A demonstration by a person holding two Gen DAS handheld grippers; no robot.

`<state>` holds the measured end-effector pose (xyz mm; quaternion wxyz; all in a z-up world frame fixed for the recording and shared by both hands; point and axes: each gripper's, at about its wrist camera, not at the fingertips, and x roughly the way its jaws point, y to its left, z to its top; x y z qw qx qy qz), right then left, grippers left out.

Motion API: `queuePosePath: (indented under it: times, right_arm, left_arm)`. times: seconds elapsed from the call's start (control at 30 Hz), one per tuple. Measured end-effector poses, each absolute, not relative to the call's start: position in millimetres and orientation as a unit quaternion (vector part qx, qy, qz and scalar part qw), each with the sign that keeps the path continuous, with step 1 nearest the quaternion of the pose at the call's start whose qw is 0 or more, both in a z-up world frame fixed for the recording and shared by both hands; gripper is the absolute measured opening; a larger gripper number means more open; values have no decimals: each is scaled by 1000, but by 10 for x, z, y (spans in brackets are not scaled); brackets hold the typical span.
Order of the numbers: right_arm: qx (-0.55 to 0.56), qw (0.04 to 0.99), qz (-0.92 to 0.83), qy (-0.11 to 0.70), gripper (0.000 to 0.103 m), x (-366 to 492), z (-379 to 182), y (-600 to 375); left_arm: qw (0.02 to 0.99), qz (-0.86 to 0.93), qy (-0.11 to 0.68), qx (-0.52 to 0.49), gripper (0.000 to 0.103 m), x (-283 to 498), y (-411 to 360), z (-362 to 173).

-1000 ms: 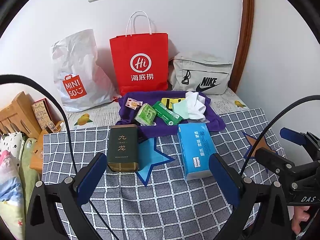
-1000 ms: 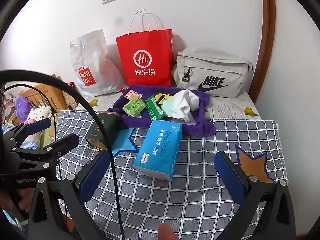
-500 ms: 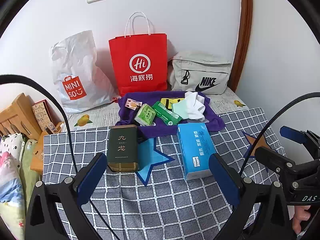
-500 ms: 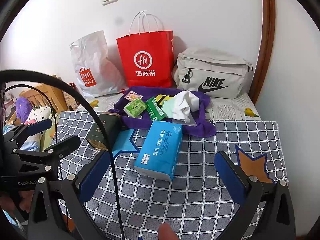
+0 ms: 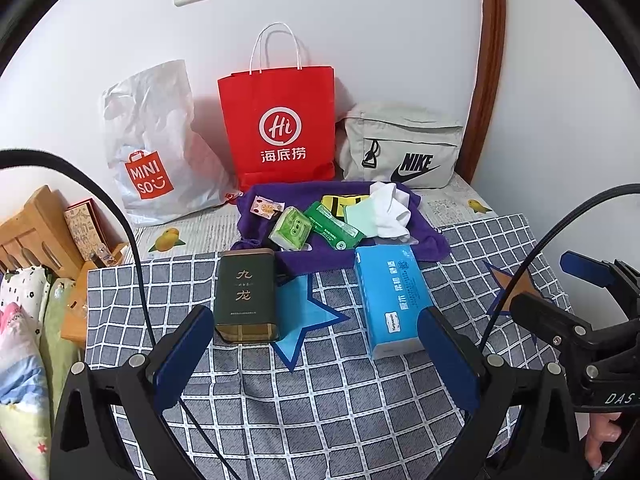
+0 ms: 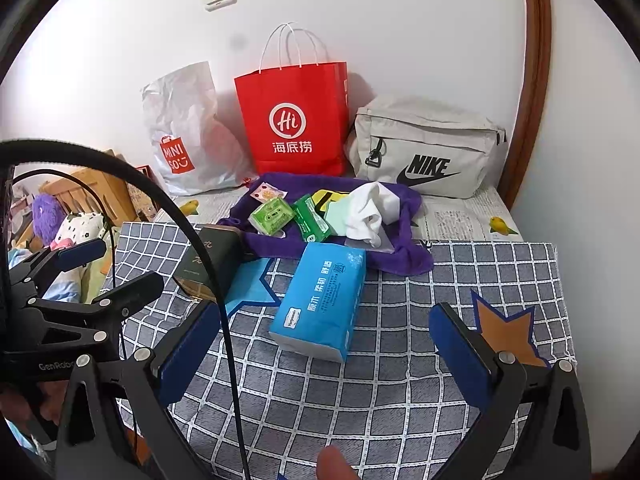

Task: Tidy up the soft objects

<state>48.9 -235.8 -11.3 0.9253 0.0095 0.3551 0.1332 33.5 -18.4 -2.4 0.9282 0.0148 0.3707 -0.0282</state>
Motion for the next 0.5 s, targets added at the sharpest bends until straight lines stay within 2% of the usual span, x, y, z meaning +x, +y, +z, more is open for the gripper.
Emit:
queuePosePath:
  times: [0.5]
  right_arm:
    - [10,925,132,356,103,510,-124,-2384]
  left_arm:
    - [930,-32,366,18,103,322,-205,1]
